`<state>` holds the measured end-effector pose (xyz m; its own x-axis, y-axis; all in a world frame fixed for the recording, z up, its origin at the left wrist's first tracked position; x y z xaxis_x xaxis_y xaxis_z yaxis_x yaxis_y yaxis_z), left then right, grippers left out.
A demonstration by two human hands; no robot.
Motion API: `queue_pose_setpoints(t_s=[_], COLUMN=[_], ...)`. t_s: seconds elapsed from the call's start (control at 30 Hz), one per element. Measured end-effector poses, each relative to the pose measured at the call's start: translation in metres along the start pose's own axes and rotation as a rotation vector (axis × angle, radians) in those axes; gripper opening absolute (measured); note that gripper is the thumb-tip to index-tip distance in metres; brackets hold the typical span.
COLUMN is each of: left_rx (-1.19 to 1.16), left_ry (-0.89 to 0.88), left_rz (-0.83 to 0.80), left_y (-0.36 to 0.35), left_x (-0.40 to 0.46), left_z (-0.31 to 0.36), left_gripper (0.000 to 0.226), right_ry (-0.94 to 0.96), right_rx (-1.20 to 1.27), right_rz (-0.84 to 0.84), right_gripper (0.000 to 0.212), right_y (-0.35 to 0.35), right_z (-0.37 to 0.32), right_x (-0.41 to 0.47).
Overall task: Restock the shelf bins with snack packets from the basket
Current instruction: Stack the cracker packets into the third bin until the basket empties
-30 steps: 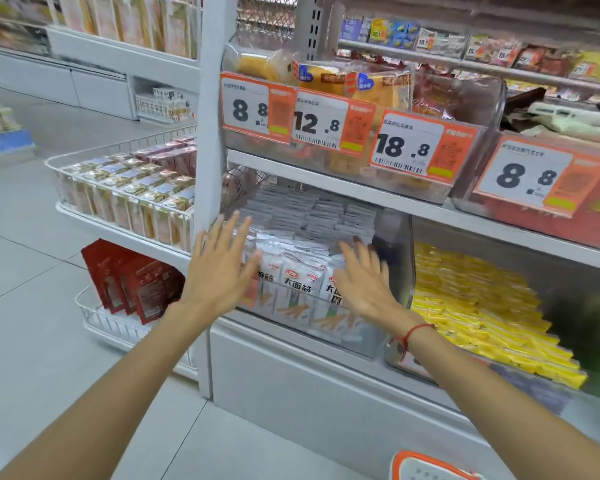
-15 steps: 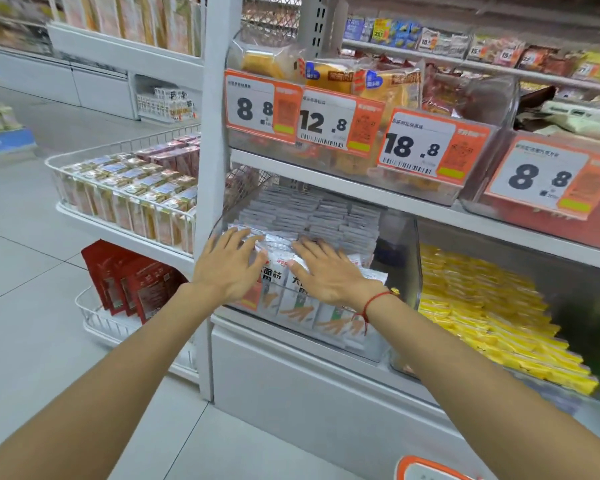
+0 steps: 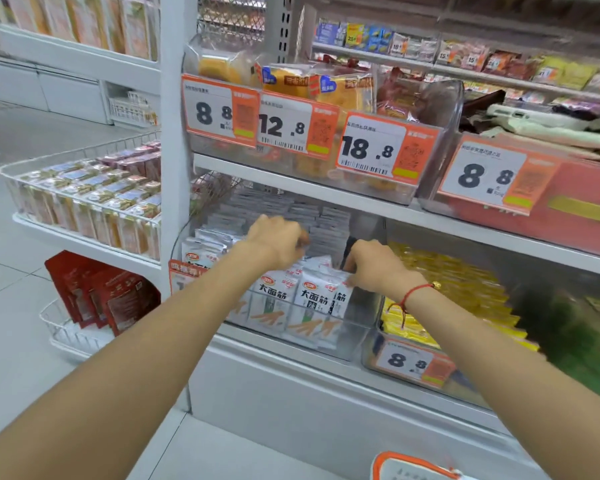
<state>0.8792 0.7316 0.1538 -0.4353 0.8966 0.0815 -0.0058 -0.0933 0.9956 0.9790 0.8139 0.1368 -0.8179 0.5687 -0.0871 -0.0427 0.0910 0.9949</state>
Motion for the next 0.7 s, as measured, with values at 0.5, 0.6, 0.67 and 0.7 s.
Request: queue_pose_setpoints(t_s=[0.5, 0.6, 0.67, 0.7], left_rx=[-0.193, -0.014, 0.017, 0.025], left_ry=[-0.106, -0.144, -0.138, -0.140], left_rz=[-0.186, -0.064, -0.068, -0.071], left_y=[-0.021, -0.016, -0.023, -0.025], left_x=[0.019, 0.016, 0.018, 0.020], left_z=[0.019, 0.032, 0.034, 0.036], left_gripper=[0.026, 0.054, 0.051, 0.046], right_ry=[0.119, 0.022, -0.049, -0.087], right_rx=[0.154, 0.269, 0.507, 0.667], right_rz=[0.105, 0.035, -0.049, -0.057], right_gripper=[0.032, 0.026, 0.022, 0.021], right_y=[-0.001, -0.006, -0.011, -0.010], right_z=[-0.009, 0.002, 0.010, 0.012], right_x=[0.027, 0.022, 0.018, 0.017])
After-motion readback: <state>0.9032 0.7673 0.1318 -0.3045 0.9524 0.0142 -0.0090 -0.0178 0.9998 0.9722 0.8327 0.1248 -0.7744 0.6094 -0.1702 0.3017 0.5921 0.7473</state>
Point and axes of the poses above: each hand's wrist, its own x-axis towards the middle knuckle, its own y-axis out of the back of the hand, z = x × y, the point moved 10 cm from there along x, towards the middle knuckle, and after that the axes turned 4 degrees about -z, right-handed, at the moved point
